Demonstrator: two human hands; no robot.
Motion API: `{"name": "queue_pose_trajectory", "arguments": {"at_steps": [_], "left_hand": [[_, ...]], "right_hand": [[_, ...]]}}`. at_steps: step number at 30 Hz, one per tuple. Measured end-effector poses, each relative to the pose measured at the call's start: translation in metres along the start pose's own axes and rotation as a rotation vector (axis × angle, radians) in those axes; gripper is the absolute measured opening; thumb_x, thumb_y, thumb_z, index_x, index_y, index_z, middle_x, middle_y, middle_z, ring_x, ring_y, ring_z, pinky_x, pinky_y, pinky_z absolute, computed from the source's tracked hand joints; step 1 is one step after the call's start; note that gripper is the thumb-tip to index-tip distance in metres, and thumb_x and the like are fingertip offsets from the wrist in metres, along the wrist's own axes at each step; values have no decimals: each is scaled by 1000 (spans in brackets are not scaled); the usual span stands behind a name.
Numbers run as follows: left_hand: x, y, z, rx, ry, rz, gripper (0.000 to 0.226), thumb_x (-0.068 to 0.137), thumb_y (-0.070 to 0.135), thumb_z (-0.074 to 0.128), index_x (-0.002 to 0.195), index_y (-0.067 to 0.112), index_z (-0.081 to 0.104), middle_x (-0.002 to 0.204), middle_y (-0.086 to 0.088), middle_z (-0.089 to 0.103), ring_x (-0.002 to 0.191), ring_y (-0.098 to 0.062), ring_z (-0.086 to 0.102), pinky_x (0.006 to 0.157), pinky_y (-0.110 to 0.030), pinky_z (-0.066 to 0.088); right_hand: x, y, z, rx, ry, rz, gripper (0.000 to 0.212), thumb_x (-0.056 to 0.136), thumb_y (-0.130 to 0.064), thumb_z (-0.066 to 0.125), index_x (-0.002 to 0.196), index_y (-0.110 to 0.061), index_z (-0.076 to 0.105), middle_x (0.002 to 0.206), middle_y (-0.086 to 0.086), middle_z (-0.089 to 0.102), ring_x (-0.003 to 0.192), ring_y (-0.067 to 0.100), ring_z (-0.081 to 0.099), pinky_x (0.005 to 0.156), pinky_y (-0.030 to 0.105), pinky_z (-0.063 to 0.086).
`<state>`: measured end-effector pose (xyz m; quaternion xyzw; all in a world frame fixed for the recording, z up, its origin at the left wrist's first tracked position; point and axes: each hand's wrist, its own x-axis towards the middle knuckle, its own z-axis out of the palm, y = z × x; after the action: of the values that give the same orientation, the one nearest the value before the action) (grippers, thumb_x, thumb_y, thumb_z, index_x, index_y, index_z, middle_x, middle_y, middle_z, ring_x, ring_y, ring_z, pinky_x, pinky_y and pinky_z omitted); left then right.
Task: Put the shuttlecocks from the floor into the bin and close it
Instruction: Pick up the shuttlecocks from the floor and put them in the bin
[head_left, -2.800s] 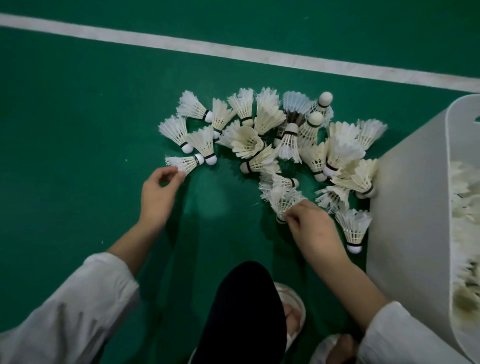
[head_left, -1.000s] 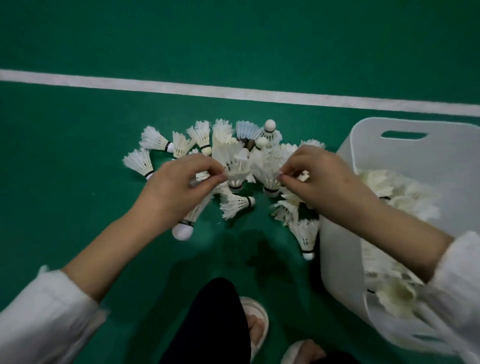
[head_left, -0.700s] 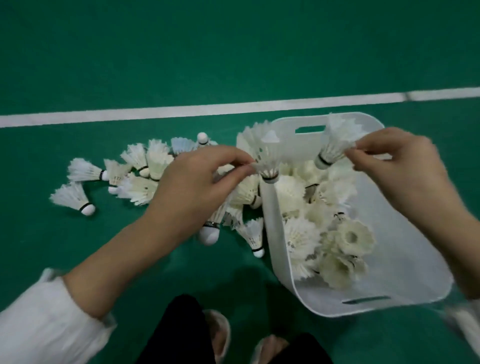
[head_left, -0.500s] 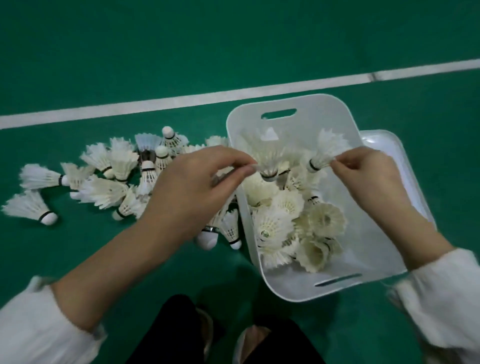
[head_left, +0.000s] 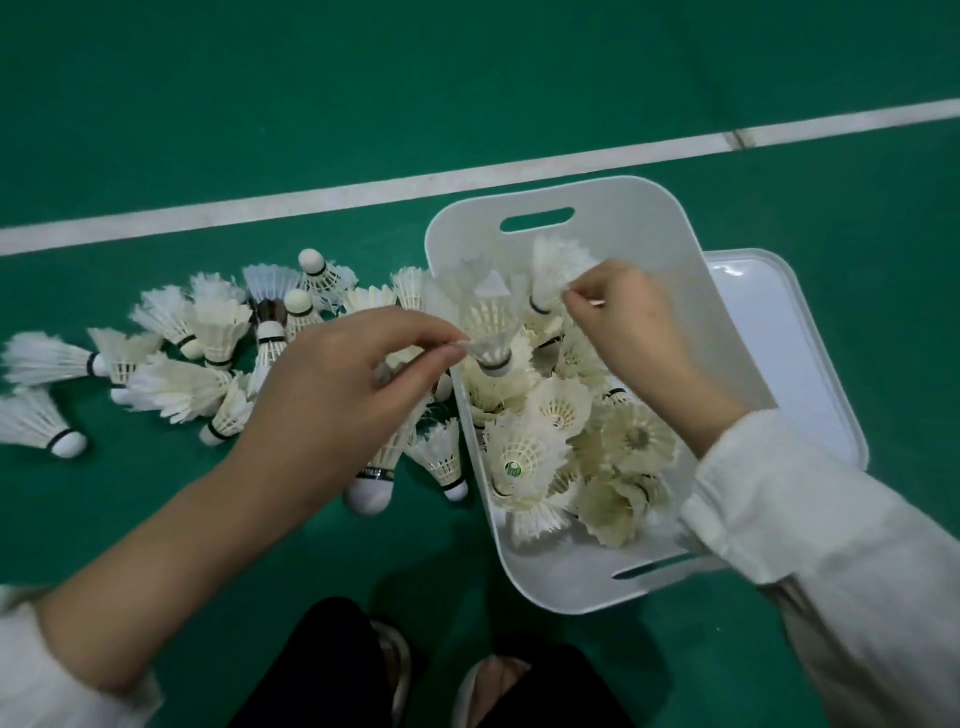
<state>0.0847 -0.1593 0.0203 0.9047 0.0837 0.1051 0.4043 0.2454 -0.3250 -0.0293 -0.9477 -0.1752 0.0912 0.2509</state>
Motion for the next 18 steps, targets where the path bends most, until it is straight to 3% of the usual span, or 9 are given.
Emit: {"name": "queue_pose_trajectory", "arguments": {"at_steps": [3,5,9,11,14,18], "left_hand": [[0,0,2,26,-11,15,18,84,41,58,93,30,70,84,30,60,75,13,55,66,-5,38],[-1,-1,1,38,-10,11,16,84,37,58,93,29,70,82,31,60,73,16,52,65,-3,36],[-2,-4,0,11,0,-12,15,84,38,58,92,32,69,87,29,63,79,10,56,67,-8,40],[0,-3,0,6,-4,-17,15,84,38,58,93,32,69,88,27,64,80,8,57,68,-10,42],[2,-1,1,20,-17,-5,19,84,39,57,93,30,70,87,26,63,82,3,59,70,-13,44],[2,3,6,27,-56,2,21,84,41,55,94,30,69,86,21,66,83,0,59,70,-14,44]], "right_hand": [[12,9,32,-196,-175,34,26,89,-14,50,86,1,71,87,19,71,79,32,63,74,35,51],[16,14,42,-279,-249,67,24,88,-13,50,87,-3,72,88,15,72,81,31,63,80,37,49],[18,14,31,-306,-282,88,30,88,-16,51,116,-16,62,123,8,60,110,29,55,99,45,40],[7,9,9,-209,-187,12,42,89,-17,53,130,-22,49,135,3,48,116,25,51,101,45,39],[-30,-13,-29,109,4,-207,42,90,-9,52,128,-25,49,129,-9,46,96,9,56,89,28,48],[-66,-35,-41,184,-194,-493,48,84,-3,59,125,-27,51,133,-17,41,88,2,56,76,16,48]]}}
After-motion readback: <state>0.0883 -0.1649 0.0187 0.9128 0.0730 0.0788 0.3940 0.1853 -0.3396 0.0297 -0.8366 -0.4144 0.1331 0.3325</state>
